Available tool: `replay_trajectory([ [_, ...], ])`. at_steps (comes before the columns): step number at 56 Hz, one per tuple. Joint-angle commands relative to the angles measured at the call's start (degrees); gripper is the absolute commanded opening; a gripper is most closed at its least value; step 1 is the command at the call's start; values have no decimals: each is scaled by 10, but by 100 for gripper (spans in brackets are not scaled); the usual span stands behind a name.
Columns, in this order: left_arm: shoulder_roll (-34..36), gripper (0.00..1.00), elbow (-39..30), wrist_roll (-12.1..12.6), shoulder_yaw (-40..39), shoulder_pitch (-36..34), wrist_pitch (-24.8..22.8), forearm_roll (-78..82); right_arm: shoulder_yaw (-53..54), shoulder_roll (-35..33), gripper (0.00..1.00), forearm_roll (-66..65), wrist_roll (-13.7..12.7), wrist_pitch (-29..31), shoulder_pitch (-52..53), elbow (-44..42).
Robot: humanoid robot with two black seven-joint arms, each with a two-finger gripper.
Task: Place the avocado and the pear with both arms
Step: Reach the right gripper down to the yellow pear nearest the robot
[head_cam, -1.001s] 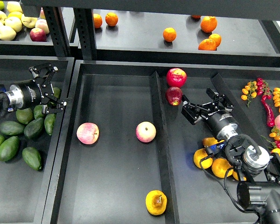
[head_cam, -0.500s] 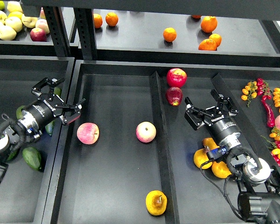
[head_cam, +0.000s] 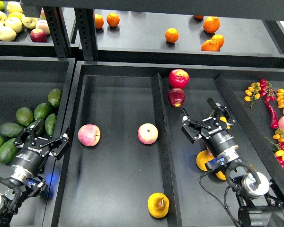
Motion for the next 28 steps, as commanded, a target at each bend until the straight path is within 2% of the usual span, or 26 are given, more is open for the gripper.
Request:
replay_trajectory([
  [1,0,99,-7,0,5,-5,0,0,-107,-86,100,2,-14,-1,63,9],
  [10,0,99,-38,0,1,-6,0,2,-234,-165,100,2,-14,1,124,42],
  [18,0,99,-41,0,0,-4,0,4,-308,-204,100,-1,-14,7,139,74],
  [28,0,99,-47,0,-3,-4,0,4,-409,-252,100,-101,-14,6,159,80],
])
